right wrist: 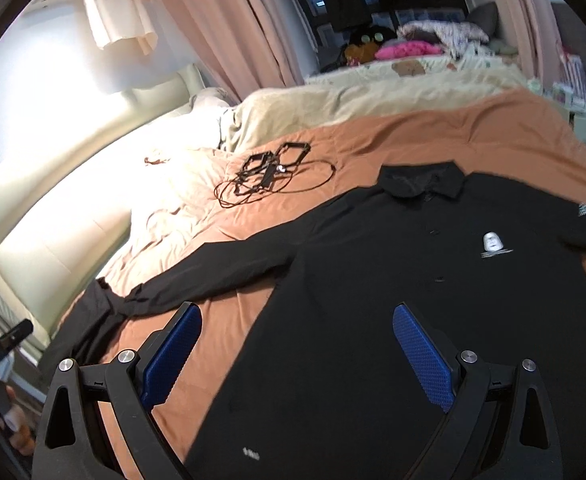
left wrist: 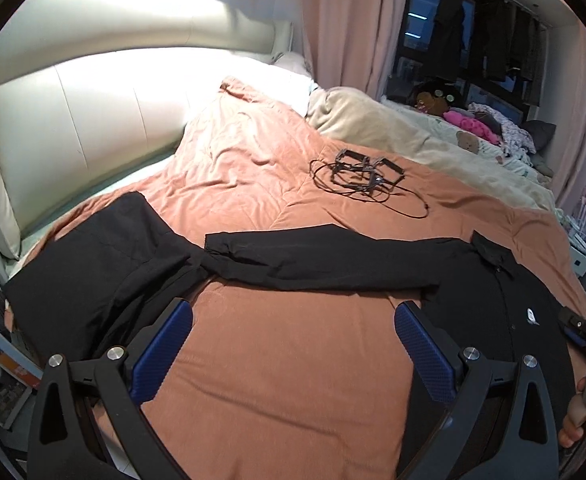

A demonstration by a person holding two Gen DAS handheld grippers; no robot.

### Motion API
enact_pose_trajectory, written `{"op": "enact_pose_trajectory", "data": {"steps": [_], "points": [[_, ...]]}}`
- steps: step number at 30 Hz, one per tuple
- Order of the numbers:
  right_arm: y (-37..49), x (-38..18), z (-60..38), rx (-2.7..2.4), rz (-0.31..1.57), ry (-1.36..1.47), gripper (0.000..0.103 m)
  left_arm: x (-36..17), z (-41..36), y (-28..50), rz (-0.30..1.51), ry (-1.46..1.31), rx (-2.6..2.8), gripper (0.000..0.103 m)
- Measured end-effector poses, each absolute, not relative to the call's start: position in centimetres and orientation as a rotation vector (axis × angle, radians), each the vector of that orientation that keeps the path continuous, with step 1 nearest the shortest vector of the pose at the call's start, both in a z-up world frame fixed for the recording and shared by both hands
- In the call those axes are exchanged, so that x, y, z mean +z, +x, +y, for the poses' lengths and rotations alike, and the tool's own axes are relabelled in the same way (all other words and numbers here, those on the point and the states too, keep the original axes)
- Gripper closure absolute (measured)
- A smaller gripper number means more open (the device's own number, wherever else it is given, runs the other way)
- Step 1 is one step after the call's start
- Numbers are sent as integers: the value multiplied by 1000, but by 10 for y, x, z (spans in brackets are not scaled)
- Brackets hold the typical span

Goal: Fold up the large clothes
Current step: 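Move both tools down toward the black shirt's sleeves, then grasp a sleeve cuff with the left tool and lift it over the shirt body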

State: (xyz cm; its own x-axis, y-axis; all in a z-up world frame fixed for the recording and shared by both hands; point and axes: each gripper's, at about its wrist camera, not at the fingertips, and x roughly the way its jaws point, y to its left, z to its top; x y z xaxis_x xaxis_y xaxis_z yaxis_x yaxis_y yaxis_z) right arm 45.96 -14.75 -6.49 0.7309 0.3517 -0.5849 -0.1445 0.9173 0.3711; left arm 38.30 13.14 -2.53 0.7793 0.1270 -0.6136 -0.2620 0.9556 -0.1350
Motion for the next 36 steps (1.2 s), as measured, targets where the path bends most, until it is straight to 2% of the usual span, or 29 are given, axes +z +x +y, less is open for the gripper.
{"op": "enact_pose_trajectory", "data": {"steps": [2, 5, 6, 10, 11, 22, 27, 31, 34, 35, 36], "points": [[476, -73, -144, 291, 721, 337, 7, -30, 137, 400, 658, -225, 215, 0], [500, -85, -136, 278, 746, 340, 12, -40, 146, 426, 683, -238, 216, 2], [507, -90, -133, 282, 758, 346, 14, -46, 151, 437, 698, -251, 216, 9], [535, -108, -125, 257, 789, 342, 18, -70, 168, 474, 767, -301, 214, 24], [541, -111, -124, 255, 798, 344, 22, -76, 174, 483, 786, -312, 222, 30], [615, -149, -115, 243, 869, 374, 36, -158, 216, 552, 971, -425, 324, 31], [640, -165, -107, 278, 905, 392, 50, -188, 221, 571, 1026, -438, 388, 31], [655, -174, -103, 290, 920, 417, 57, -203, 227, 584, 1041, -428, 447, 31], [664, -181, -102, 304, 929, 447, 65, -210, 232, 591, 1034, -440, 472, 48], [666, -184, -102, 311, 931, 455, 70, -210, 234, 593, 1022, -428, 492, 59], [669, -187, -102, 320, 936, 465, 74, -210, 236, 593, 1011, -427, 502, 78]]}}
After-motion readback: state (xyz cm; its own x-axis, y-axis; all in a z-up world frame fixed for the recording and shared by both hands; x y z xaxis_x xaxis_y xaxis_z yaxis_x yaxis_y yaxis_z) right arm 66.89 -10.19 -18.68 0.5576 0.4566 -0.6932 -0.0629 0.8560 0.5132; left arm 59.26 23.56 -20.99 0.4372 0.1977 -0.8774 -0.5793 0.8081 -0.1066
